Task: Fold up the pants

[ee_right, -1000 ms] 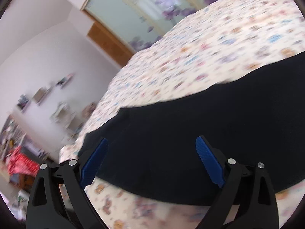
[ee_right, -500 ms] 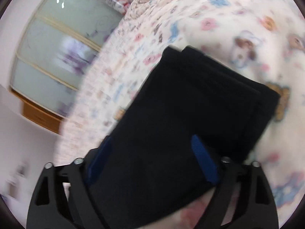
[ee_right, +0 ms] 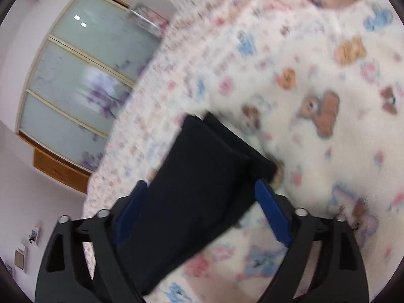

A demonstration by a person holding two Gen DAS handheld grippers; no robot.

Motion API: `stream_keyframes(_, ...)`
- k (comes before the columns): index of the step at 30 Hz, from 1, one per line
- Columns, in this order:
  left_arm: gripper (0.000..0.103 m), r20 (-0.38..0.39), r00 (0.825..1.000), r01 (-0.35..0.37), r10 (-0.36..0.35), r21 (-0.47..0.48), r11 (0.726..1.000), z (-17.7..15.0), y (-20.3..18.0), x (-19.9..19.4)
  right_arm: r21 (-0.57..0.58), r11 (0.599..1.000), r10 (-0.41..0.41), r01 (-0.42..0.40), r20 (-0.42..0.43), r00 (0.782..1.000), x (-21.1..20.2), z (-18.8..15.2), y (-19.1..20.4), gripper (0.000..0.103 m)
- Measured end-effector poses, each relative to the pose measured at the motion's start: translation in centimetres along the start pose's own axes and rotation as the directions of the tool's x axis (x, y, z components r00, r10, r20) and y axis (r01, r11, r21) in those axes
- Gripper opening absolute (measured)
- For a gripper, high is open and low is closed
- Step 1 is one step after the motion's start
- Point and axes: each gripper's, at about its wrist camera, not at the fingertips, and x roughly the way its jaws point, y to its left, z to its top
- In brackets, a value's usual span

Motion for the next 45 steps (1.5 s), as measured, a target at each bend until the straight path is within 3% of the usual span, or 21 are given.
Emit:
stream_keyframes(5, 0.101, 0.000, 1.000, -0.027, 0.027, 0.030, 0.999, -0.3, -0.6, -0.1, 0.051, 0.994, -0.095, 0.095, -0.010, 0.995, -0.1, -0.6, -0.9, 0.066)
stream_keyframes(6, 0.101, 0.000, 1.000, -0.028, 0.028, 0.031, 0.999, -0.2, -0.7, -0.2, 0.066, 0.987, -0.148, 0.149, -0.021, 0.989, -0.3, -0.7, -1.0, 0.066)
stream_keyframes(11, 0.101, -0.003, 0.999, -0.034, 0.034, 0.037, 0.999, -0.1, -0.9, -0.2, 0.062, 0.969, -0.239, 0.240, -0.021, 0.971, -0.8, -1.5, 0.1, 0.066)
stream_keyframes(14, 0.101, -0.003, 0.999, -0.041, 0.041, 0.045, 0.998, -0.2, -1.0, -0.2, 0.076, 0.982, -0.171, 0.173, -0.029, 0.985, 0.6, -0.7, -0.7, 0.070)
stream_keyframes(18, 0.101, -0.004, 0.999, -0.040, 0.040, 0.045, 0.998, -0.2, -1.0, -0.3, 0.031, 0.999, -0.035, 0.034, 0.038, 0.999, 0.1, -0.5, -0.1, 0.066)
stream_keyframes(20, 0.101, -0.004, 0.999, -0.044, 0.044, 0.048, 0.998, -0.2, -1.0, -0.2, -0.017, 0.998, -0.060, 0.061, 0.041, 0.997, 0.4, -0.6, 0.2, 0.054)
stream_keyframes(22, 0.101, -0.005, 0.999, -0.049, 0.050, 0.054, 0.997, -0.3, -1.1, -0.2, 0.021, 0.994, -0.104, 0.103, 0.023, 0.994, 0.9, -0.6, -0.9, 0.042)
stream_keyframes(24, 0.101, -0.005, 0.999, -0.048, 0.048, 0.053, 0.997, -0.2, -1.0, -0.2, 0.088, 0.994, -0.067, 0.063, 0.033, 0.997, 0.9, -0.6, -2.4, 0.035)
stream_keyframes(28, 0.101, -0.005, 0.999, -0.044, 0.044, 0.049, 0.998, -0.2, -1.1, -0.3, 0.060, 0.998, -0.026, 0.023, 0.052, 0.998, 0.8, -0.7, -1.9, 0.016)
stream_keyframes(34, 0.101, -0.003, 1.000, -0.022, 0.022, 0.027, 0.999, -0.1, -0.8, -0.6, -0.071, 0.990, 0.133, -0.123, 0.141, 0.981, -1.7, -1.4, 2.7, 0.012)
stream_keyframes(39, 0.101, -0.004, 1.000, -0.018, 0.018, 0.022, 1.000, -0.1, -0.8, -0.6, -0.277, 0.918, 0.319, -0.284, 0.090, 0.944, -3.3, -3.8, 11.8, 0.012)
stream_keyframes(45, 0.101, -0.006, 1.000, 0.003, -0.003, -0.001, 1.000, 0.1, -0.4, -0.7, -0.427, 0.778, 0.463, -0.460, -0.104, 0.880, -1.9, -11.1, 23.2, 0.012)
